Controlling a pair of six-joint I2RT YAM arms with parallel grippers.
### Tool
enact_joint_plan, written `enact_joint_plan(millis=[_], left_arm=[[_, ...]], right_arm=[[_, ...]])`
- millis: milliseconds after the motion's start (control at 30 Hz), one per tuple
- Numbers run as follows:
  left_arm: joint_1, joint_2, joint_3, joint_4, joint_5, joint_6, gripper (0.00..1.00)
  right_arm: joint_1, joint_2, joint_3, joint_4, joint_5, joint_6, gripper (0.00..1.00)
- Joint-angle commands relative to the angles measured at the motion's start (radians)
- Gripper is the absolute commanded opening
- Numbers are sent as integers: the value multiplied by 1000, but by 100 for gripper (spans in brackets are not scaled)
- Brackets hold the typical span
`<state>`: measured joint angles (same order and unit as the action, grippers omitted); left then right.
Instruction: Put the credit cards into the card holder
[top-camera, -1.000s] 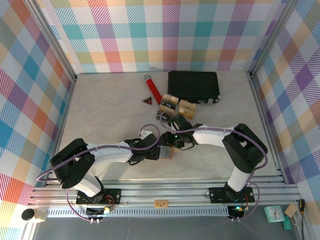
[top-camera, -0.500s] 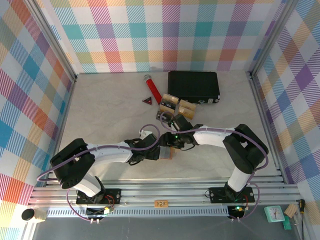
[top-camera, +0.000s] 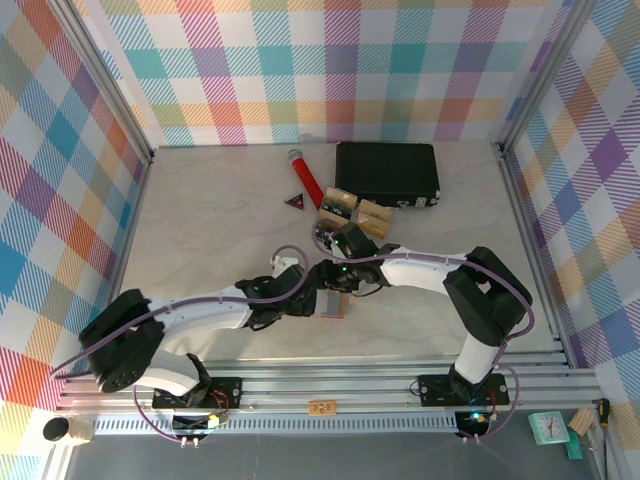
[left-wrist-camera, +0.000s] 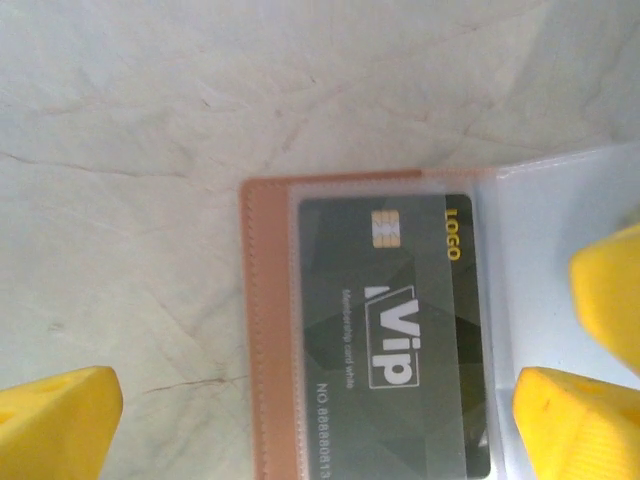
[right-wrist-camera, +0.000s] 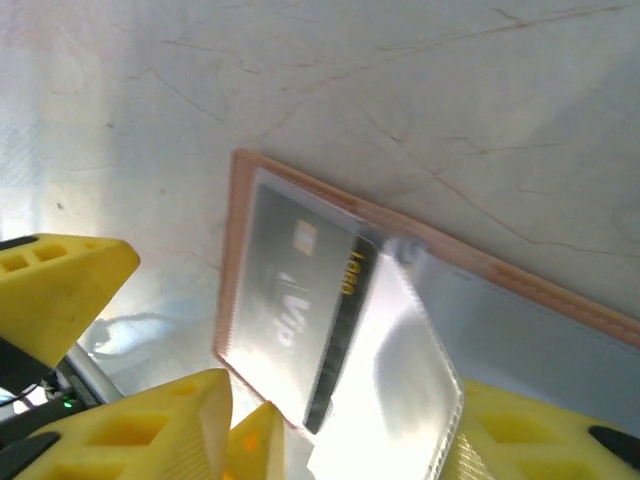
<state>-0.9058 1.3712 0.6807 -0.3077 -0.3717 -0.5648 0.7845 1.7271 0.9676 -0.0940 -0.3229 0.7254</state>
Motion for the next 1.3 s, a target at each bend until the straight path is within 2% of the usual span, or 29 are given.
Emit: enact_joint_plan(millis=[0,267,400,533,767,1000,1167,1267], left_arm=[[34,-110,-21,-63,-75,-38,100],[109,-311,-62,-146,-105,-50,100],[123,-349,-72,-172,-104,-47,100],[128,-360,-79,-177,-102,-47,100],[130,-327,-69,-156,-91,-34,100],[130,-250,-46,-127,-65,-21,100],[130,-202,-25,-114,-53,-19,100],[129,-165,-4,-112,-46,-12,100]], right_arm=[[29,1,50,-24,-19,9,52],[96,144,175,-20,8,38,54],[111,228,224,17,13,53,54],[111,236,240,19,7,50,54],[107,79,210,-77,77,-17,55],[81,-134,59,-229,255,-73,58],[68,-254,-56,-333,416,-78,66],[67,-282,-106,-367,451,-74,68]])
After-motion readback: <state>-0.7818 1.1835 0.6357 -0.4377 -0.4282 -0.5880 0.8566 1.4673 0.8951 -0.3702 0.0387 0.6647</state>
